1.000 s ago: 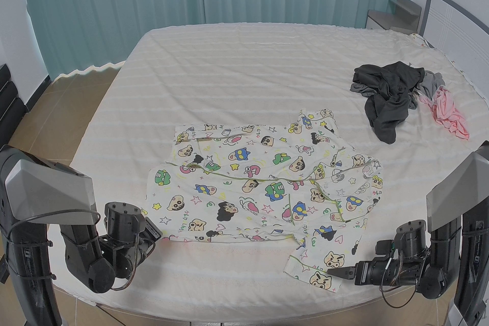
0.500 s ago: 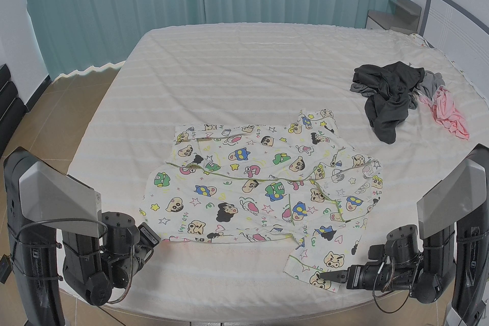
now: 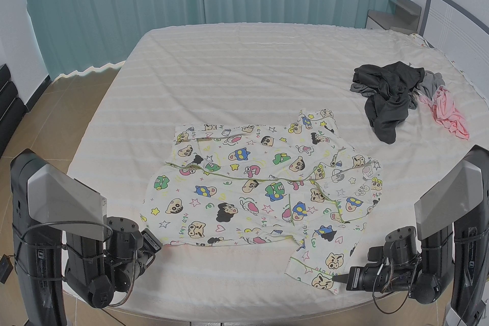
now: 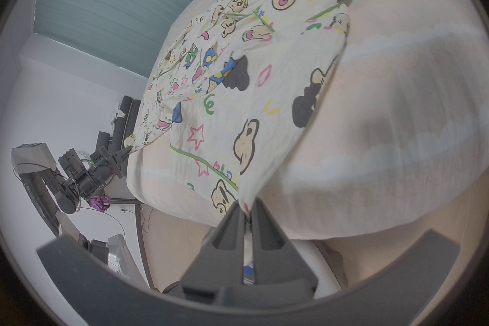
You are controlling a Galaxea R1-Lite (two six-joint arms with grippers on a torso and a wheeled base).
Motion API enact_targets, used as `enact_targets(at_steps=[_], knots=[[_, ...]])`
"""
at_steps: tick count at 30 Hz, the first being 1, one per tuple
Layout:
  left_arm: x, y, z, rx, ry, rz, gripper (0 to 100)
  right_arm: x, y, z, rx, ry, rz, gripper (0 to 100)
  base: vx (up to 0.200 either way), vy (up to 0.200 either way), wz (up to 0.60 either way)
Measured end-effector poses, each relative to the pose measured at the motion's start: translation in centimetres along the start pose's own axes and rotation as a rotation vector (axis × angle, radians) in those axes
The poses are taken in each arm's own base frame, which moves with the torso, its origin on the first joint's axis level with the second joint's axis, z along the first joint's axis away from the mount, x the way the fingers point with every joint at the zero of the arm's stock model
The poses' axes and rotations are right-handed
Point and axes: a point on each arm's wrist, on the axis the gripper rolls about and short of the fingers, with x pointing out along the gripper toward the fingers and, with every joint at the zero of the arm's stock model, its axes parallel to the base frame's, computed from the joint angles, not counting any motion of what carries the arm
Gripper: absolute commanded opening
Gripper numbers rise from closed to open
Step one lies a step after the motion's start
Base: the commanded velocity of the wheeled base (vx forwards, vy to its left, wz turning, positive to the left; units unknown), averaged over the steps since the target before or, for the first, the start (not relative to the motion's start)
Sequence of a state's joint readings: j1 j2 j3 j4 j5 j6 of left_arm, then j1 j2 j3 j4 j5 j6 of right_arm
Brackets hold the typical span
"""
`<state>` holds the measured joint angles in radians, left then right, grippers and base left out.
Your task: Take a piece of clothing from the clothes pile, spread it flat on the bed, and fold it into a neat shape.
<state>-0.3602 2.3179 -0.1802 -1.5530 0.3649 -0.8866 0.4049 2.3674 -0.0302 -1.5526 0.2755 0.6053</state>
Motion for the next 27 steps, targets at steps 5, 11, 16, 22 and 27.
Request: enact_targets(at_steps=[5, 11, 16, 22, 27], knots=[[-0.1, 0.2, -0.1, 0.044, 0.005, 0.006, 0, -0.7, -0.1, 0.5, -0.012, -0.031, -0.002, 0, 0.000, 0.000, 0.00], [-0.4, 0.4, -0.1, 0.130, 0.015, 0.012, 0, -1.7, 0.0, 1.4, -0.044, -0.076, -0.004, 0, 0.000, 0.000, 0.00], [-0.7, 0.6, -0.2, 0.165, 0.025, 0.017, 0, -2.2, -0.6, 1.4, -0.009, -0.052, -0.043, 0, 0.000, 0.000, 0.00], [-1.0, 0.8, -0.3, 0.184, 0.041, 0.023, 0, -2.9, -0.8, 0.8, 0.024, 0.015, -0.089, 0, 0.000, 0.000, 0.00], [-1.6, 1.4, -0.5, 0.198, 0.097, 0.012, 0, -3.7, -0.8, 0.6, 0.040, 0.043, -0.112, 0, 0.000, 0.000, 0.00]])
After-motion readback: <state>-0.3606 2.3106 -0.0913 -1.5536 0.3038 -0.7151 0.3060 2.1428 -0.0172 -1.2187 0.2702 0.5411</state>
